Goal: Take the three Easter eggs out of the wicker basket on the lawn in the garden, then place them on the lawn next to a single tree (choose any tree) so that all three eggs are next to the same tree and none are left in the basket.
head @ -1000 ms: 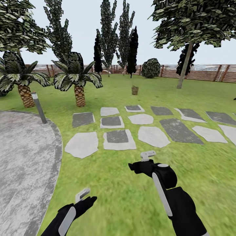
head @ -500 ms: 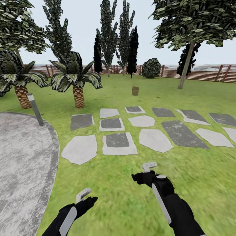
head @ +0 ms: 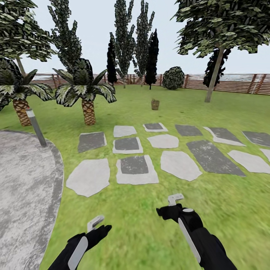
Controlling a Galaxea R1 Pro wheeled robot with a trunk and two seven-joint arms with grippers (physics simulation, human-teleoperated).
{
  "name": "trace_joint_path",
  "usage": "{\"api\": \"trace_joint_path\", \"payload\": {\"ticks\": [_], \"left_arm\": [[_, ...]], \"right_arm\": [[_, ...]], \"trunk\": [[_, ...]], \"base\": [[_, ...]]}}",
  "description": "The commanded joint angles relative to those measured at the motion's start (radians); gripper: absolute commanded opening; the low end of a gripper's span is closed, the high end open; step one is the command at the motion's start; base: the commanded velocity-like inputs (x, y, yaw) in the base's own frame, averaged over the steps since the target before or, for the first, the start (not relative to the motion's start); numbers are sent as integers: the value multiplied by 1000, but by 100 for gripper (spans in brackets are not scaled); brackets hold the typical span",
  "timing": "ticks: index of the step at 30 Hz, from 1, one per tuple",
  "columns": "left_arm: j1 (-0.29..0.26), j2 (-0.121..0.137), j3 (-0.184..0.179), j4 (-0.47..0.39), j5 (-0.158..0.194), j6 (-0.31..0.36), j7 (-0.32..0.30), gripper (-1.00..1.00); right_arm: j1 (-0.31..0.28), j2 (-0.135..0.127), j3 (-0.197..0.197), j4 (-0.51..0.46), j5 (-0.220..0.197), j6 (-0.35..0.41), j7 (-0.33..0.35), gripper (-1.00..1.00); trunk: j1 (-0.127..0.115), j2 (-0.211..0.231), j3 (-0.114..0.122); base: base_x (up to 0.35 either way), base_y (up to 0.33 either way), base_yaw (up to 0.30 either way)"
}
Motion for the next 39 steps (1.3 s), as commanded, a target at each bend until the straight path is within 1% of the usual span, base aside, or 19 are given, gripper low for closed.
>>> {"api": "trace_joint_path", "payload": {"ticks": [1,2,4,5,8,10,11,12,14,18,27,39], "left_arm": [[0,-1,2,-1,8,6,2,100],[0,-1,2,-1,8,6,2,100],[0,-2,2,-2,8,6,1,100],[0,-2,2,-2,8,6,1,100],[0,-4,0,-2,8,6,1,100],[0,-4,0,-2,7,6,0,100],[0,-4,-9,-2,7,6,0,100],[0,-4,-20,-2,7,6,1,100],[0,-4,-33,-2,8,6,2,100],[0,-3,-43,-2,8,6,2,100],[0,2,-47,-2,7,6,3,100],[0,7,-46,-1,8,6,4,100]], "right_arm": [[-1,-1,1,-1,-6,4,-2,100],[6,-25,-15,13,-7,3,16,100],[13,-44,-39,40,-6,4,37,100],[18,-51,-51,59,-5,7,35,100],[28,-55,-64,80,-3,10,10,100],[31,-50,-66,86,-3,11,3,100],[33,-33,-66,90,-2,11,-2,100],[34,-23,-63,92,-1,12,-3,100],[35,-15,-59,93,-1,12,-6,100],[36,-12,-56,94,-1,12,-8,100],[36,-9,-53,95,0,12,-9,100],[36,-10,-51,95,-1,12,-9,100]], "trunk": [[1,0,-1],[1,0,-1],[1,0,-1],[1,0,-1],[1,0,-1],[1,0,-1],[1,0,-1],[1,0,-1],[1,0,-1],[1,0,-1],[1,0,-1],[1,0,-1]], "base": [[334,0,0],[334,-5,0],[334,-21,0],[334,-49,0],[334,-71,0],[334,-97,0],[334,-115,0],[334,-120,0],[334,-124,0],[334,-127,0],[334,-119,0],[334,-15,0]]}}
